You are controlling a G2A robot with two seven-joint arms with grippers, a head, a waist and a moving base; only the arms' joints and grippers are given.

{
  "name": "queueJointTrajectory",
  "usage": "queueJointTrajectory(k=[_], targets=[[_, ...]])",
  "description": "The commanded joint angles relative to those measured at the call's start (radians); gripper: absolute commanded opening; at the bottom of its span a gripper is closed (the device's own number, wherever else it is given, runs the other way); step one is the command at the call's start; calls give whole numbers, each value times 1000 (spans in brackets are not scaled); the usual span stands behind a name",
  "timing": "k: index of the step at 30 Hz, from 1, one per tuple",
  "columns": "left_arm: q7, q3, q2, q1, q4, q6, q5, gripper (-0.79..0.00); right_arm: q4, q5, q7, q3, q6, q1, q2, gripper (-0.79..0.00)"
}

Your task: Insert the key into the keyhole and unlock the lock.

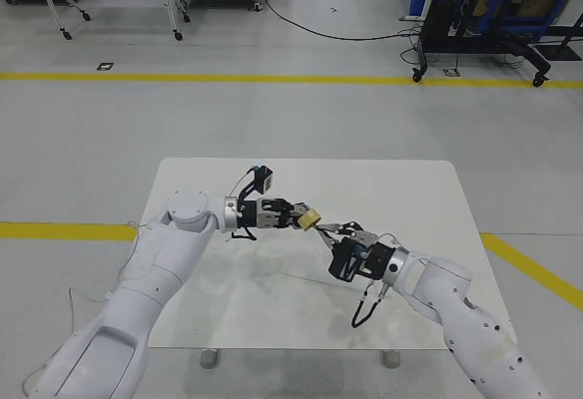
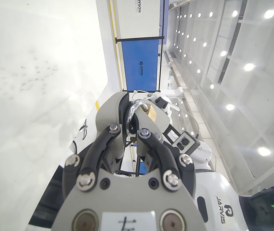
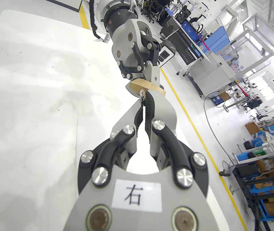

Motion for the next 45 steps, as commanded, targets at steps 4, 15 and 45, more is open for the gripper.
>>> queueJointTrajectory(k=[4,15,45], targets=[[4,-11,3,9,-12,-49,-2,-785,53,212,39,10,-46,16,-7,-785],[33,-27,9,28,-38,-85,7,-785,100,381,90,27,-113,51,-8,-705],[98,-51,6,31,-27,-4,-54,-785,-117,-330,130,-147,434,-106,-26,-502]])
